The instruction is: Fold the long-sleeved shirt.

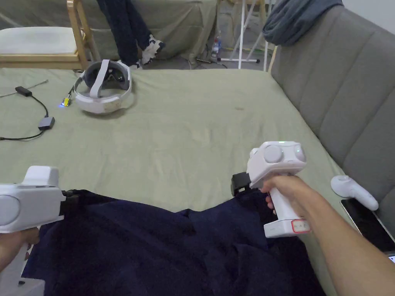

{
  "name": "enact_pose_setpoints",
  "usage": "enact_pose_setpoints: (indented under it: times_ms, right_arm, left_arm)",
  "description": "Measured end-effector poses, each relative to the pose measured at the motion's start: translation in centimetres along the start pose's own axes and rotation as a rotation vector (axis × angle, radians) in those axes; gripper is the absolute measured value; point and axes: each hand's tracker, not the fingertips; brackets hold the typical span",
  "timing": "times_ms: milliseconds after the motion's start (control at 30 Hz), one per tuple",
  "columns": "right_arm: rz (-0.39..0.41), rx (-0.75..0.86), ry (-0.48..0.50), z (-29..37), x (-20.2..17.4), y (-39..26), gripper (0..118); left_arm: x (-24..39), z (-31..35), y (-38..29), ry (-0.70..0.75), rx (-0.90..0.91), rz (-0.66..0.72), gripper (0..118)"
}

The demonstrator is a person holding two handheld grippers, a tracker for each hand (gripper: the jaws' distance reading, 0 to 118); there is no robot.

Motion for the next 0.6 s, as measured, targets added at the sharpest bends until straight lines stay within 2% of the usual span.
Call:
enact_pose_setpoints:
  times_ms: [33,67,100,133,167,200,267,367,467,533,600]
  right_arm:
    - [-0.002,-0.07,-0.014,-1.2,-0.6,0.3,51]
    - [0.007,-0.135,-0.008,-2.5,-1.4,0.2,51]
    - [0.003,-0.045,-0.025,-1.3,-1.7,-0.7,39]
    - [-0.026,-0.075,-0.012,-0.8,-2.4,-1.0,11]
    - [-0.024,-0.111,0.046,-0.2,-2.9,-1.4,11]
    - [-0.015,-0.08,0.084,0.4,-3.3,-2.0,11]
    - [0.005,-0.035,0.039,3.3,-2.3,-1.9,11]
    - [-0.048,0.085,0.132,8.0,-1.4,-4.4,11]
    - [-0.004,0.199,0.139,13.9,-1.0,-7.9,11]
    - [0.041,0.264,0.137,14.8,-0.1,-9.8,11]
    - [0.043,0.323,0.137,17.8,-0.2,-13.3,11]
  left_arm:
    - [0.0,0.2,-0.1,0.001,-0.001,0.005,7]
    - [0.0,0.4,-0.2,0.007,0.002,0.011,7]
    - [0.0,0.6,-0.2,0.009,0.005,0.012,7]
    - [-0.2,0.3,-0.5,0.009,0.012,0.01,7]
    - [-0.3,0.6,-0.5,0.005,0.016,0.011,7]
    - [-0.3,0.7,-0.5,0.004,0.024,0.011,7]
    - [-0.5,1.0,-0.3,0.008,0.034,0.011,7]
    - [-0.5,3.5,-0.7,-0.006,0.075,0.02,7]
    - [-0.4,7.1,-2.3,-0.027,0.132,0.021,7]
    - [0.3,10.2,-4.2,-0.023,0.164,0.028,7]
    - [0.4,13.0,-6.4,-0.035,0.194,0.032,7]
